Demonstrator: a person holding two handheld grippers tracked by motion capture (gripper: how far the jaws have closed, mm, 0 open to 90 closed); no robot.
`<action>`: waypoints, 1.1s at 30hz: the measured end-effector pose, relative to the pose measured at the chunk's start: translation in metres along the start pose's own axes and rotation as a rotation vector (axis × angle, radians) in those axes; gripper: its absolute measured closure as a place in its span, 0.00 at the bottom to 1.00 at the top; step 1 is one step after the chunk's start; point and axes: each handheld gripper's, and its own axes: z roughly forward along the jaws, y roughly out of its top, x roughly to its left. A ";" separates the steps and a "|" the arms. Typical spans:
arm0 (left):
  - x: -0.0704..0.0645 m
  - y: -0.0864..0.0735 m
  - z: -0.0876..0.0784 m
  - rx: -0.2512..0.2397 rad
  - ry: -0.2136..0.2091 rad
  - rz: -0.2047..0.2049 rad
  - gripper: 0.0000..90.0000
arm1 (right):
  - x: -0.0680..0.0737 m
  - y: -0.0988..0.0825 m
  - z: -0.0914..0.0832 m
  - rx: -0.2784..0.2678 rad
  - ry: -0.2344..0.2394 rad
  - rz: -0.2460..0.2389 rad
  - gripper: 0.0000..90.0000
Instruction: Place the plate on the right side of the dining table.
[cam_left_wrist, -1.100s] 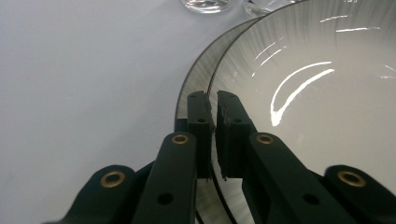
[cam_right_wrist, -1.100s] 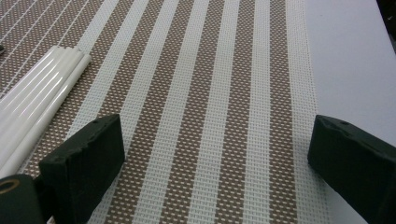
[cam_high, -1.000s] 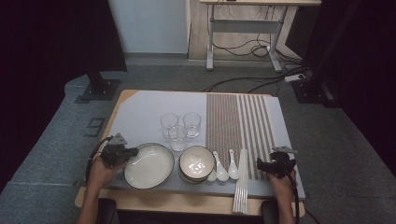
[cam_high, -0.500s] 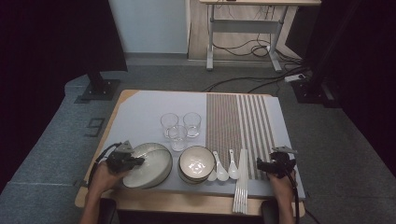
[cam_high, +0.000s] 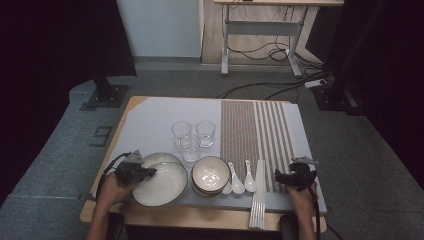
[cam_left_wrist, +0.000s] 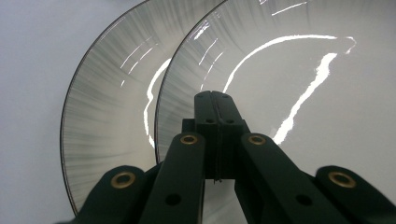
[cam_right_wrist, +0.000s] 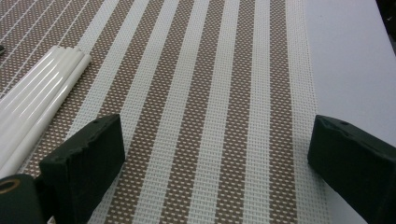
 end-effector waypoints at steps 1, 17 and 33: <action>0.000 0.000 0.000 0.000 0.000 0.001 1.00 | 0.000 0.000 0.000 0.000 0.000 0.000 0.04; 0.002 -0.002 0.001 -0.019 -0.022 -0.022 1.00 | 0.004 -0.002 -0.004 0.013 0.041 -0.033 0.01; 0.003 -0.005 0.001 -0.040 -0.032 -0.044 1.00 | 0.009 0.000 -0.051 -0.062 0.174 -0.142 0.00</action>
